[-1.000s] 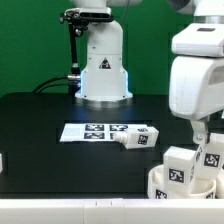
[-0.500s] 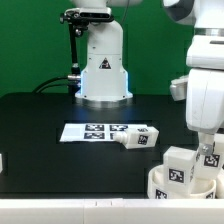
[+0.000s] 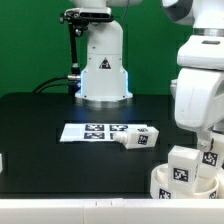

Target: Assemble stool

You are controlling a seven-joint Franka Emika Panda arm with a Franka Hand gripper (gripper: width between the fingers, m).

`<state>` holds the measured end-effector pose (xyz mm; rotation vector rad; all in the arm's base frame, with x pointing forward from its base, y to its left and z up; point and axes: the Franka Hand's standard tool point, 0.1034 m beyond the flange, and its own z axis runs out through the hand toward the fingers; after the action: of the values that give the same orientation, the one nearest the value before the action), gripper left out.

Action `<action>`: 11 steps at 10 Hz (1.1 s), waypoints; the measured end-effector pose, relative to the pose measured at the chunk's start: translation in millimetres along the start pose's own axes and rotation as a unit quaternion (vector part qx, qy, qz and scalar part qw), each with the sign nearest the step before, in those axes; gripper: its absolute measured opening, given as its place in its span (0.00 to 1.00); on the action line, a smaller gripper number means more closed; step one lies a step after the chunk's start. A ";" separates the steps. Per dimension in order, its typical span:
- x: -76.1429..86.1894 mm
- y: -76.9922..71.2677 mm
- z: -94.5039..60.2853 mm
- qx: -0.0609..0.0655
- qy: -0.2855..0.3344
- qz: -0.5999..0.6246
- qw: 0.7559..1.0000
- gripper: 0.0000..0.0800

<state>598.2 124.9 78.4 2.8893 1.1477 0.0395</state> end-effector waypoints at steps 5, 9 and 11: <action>-0.7 -1.9 1.7 -0.004 -0.003 0.341 0.940 0.42; -1.5 -1.1 0.7 -0.001 -0.002 0.553 0.833 0.42; -1.8 -3.1 2.8 0.009 -0.003 0.686 0.727 0.42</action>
Offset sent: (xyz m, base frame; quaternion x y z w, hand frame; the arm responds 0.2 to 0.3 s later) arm -0.0026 0.0106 -0.0113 -0.0374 -0.0220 0.3471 0.9368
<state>594.8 125.9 75.4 2.9268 -1.1624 0.0444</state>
